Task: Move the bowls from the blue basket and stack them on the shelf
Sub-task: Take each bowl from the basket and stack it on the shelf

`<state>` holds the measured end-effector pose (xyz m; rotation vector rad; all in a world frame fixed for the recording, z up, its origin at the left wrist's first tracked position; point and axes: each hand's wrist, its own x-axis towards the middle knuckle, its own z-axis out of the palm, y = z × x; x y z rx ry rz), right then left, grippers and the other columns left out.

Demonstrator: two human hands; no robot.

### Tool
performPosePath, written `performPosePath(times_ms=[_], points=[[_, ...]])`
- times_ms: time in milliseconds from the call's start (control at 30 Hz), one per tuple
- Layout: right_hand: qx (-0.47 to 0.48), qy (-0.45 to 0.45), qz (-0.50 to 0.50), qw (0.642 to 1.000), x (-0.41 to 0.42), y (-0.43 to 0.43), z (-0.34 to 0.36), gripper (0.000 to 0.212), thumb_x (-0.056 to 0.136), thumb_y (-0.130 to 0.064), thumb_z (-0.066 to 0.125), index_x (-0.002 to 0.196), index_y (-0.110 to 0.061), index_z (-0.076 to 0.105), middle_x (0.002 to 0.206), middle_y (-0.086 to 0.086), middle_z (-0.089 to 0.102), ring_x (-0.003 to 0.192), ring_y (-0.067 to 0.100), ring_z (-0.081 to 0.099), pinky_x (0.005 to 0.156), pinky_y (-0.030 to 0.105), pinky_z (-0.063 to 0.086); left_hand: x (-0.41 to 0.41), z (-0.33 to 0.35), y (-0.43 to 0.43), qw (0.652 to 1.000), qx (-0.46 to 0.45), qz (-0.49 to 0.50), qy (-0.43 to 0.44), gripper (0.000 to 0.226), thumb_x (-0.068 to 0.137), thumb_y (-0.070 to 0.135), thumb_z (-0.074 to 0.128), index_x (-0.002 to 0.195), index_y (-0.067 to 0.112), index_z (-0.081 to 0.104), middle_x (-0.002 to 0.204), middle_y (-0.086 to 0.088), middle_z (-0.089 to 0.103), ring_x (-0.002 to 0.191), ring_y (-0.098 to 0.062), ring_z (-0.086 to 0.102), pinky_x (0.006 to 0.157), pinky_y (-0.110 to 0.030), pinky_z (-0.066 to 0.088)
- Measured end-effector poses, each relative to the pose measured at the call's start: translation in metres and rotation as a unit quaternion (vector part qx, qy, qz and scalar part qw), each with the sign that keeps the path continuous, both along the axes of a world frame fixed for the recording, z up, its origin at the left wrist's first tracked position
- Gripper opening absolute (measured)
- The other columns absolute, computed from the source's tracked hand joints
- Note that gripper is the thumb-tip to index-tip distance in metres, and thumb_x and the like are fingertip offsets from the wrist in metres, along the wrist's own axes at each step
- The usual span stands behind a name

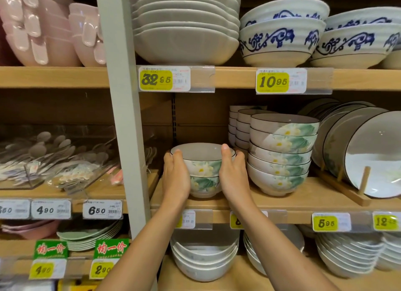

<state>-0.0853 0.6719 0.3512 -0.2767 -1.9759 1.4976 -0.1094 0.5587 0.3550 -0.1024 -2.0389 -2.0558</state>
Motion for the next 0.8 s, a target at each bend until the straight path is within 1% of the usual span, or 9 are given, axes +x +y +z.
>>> performPosePath(times_ms=[100, 167, 233, 300, 433, 500, 600, 700, 800], points=[[-0.008, 0.002, -0.002, 1.0, 0.0, 0.0, -0.001, 0.073, 0.092, -0.065, 0.032, 0.141, -0.012, 0.035, 0.139, 0.005, 0.047, 0.128, 0.022, 0.046, 0.107, 0.047, 0.039, -0.001, 0.0, 0.002, 1.0, -0.003, 0.004, 0.0, 0.047, 0.099, 0.045, 0.024, 0.136, 0.02, 0.042, 0.129, -0.007, 0.055, 0.115, -0.023, 0.054, 0.102, -0.048, 0.044], [-0.007, 0.012, -0.002, 1.0, 0.0, -0.001, -0.004, 0.071, 0.093, -0.063, 0.033, 0.142, -0.011, 0.034, 0.141, 0.005, 0.044, 0.129, 0.021, 0.044, 0.11, 0.043, 0.037, 0.0, -0.001, 0.002, 1.0, -0.001, 0.006, -0.01, 0.052, 0.099, 0.046, 0.024, 0.146, 0.023, 0.029, 0.141, -0.008, 0.047, 0.125, -0.025, 0.049, 0.106, -0.047, 0.041], [0.014, 0.022, -0.008, 1.0, 0.002, -0.002, -0.004, 0.07, 0.095, -0.06, 0.032, 0.145, -0.01, 0.032, 0.144, 0.003, 0.037, 0.131, 0.018, 0.04, 0.107, 0.03, 0.031, 0.0, -0.002, 0.001, 1.0, 0.009, 0.004, -0.009, 0.051, 0.101, 0.044, 0.024, 0.15, 0.03, 0.02, 0.143, -0.007, 0.045, 0.123, -0.024, 0.049, 0.1, -0.04, 0.042], [0.033, 0.023, -0.002, 0.999, 0.006, -0.002, -0.002, 0.071, 0.096, -0.06, 0.031, 0.146, -0.01, 0.031, 0.146, 0.002, 0.032, 0.132, 0.016, 0.037, 0.101, 0.025, 0.028, 0.003, 0.0, 0.0, 1.0, 0.017, -0.005, 0.001, 0.05, 0.103, 0.043, 0.024, 0.15, 0.03, 0.018, 0.141, -0.007, 0.046, 0.118, -0.02, 0.049, 0.09, -0.033, 0.039], [0.025, 0.002, 0.063, 0.998, 0.026, 0.002, -0.016, 0.103, 0.076, -0.081, 0.037, 0.156, -0.024, 0.009, 0.162, -0.006, 0.015, 0.148, 0.011, 0.016, 0.113, 0.024, 0.013, 0.026, -0.008, -0.007, 0.999, 0.037, -0.03, 0.021, 0.052, 0.103, 0.044, 0.029, 0.152, 0.031, 0.018, 0.148, 0.0, 0.039, 0.123, -0.01, 0.044, 0.091, -0.024, 0.035], [0.019, 0.018, 0.113, 0.993, 0.039, 0.0, -0.024, 0.116, 0.064, -0.087, 0.05, 0.156, -0.028, 0.011, 0.16, -0.009, 0.024, 0.146, 0.01, 0.025, 0.12, 0.034, 0.02, 0.047, -0.017, -0.01, 0.996, 0.046, -0.058, 0.041, 0.055, 0.1, 0.038, 0.041, 0.152, 0.035, 0.021, 0.146, 0.007, 0.041, 0.12, -0.002, 0.046, 0.088, -0.017, 0.04], [0.05, 0.018, 0.129, 0.99, 0.039, 0.001, -0.027, 0.104, 0.071, -0.066, 0.067, 0.154, -0.023, 0.02, 0.154, -0.004, 0.038, 0.14, 0.013, 0.037, 0.114, 0.041, 0.036, 0.059, -0.022, -0.004, 0.993, 0.023, -0.096, 0.066, 0.069, 0.095, 0.03, 0.053, 0.153, 0.036, 0.016, 0.152, 0.008, 0.034, 0.136, -0.012, 0.037, 0.111, -0.037, 0.037], [0.087, 0.001, 0.086, 0.993, 0.027, 0.003, -0.025, 0.088, 0.081, -0.042, 0.073, 0.151, -0.017, 0.026, 0.15, 0.002, 0.044, 0.136, 0.017, 0.043, 0.112, 0.041, 0.038, 0.048, -0.014, 0.002, 0.994, 0.0, -0.097, 0.058, 0.073, 0.095, 0.022, 0.052, 0.154, 0.031, 0.011, 0.155, 0.003, 0.029, 0.137, -0.017, 0.036, 0.114, -0.043, 0.035], [0.097, -0.006, 0.065, 0.993, 0.013, 0.006, -0.019, 0.077, 0.077, -0.04, 0.077, 0.141, -0.016, 0.04, 0.135, 0.002, 0.056, 0.123, 0.016, 0.053, 0.105, 0.039, 0.044, 0.028, -0.011, 0.005, 0.994, -0.017, -0.094, 0.048, 0.069, 0.095, 0.02, 0.048, 0.154, 0.027, 0.014, 0.155, -0.005, 0.031, 0.138, -0.024, 0.036, 0.113, -0.046, 0.035]])
